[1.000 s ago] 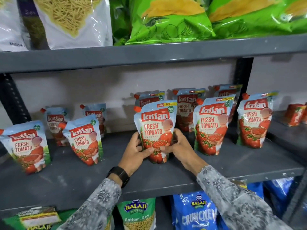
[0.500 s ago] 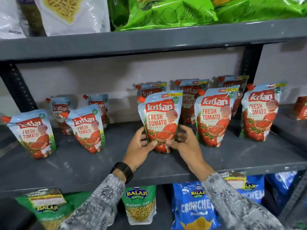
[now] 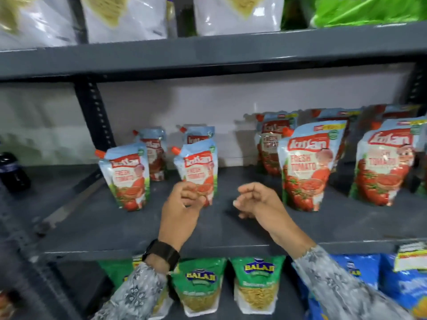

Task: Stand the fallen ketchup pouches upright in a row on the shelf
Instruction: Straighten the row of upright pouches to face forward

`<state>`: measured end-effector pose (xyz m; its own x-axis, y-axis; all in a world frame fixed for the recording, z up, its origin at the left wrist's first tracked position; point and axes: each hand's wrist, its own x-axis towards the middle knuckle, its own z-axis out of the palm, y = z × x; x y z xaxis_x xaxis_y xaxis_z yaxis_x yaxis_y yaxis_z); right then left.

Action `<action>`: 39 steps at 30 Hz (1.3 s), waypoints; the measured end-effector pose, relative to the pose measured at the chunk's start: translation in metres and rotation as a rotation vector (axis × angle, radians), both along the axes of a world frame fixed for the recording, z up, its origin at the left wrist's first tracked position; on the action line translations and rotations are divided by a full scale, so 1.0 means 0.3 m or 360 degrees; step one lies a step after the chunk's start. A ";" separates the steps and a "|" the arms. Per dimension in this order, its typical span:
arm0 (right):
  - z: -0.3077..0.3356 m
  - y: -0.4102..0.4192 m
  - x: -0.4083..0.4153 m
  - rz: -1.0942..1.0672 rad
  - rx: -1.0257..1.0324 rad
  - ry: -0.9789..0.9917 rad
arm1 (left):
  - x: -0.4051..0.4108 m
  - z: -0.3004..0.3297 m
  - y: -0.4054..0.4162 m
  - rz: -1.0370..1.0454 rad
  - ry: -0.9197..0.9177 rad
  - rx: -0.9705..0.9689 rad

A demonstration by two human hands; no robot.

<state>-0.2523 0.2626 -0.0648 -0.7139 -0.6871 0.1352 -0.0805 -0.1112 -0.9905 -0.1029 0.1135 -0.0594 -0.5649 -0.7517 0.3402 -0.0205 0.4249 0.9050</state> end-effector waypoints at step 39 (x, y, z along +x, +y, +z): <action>0.021 -0.590 0.493 0.0024 0.0050 0.0437 | 0.468 0.041 -0.576 0.0174 0.0080 0.0225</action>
<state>-0.1044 0.0857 -0.0584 -0.6429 -0.7044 0.3008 -0.3452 -0.0841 -0.9348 0.0377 -0.0592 -0.0472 -0.4620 -0.8501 0.2528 -0.0127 0.2914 0.9565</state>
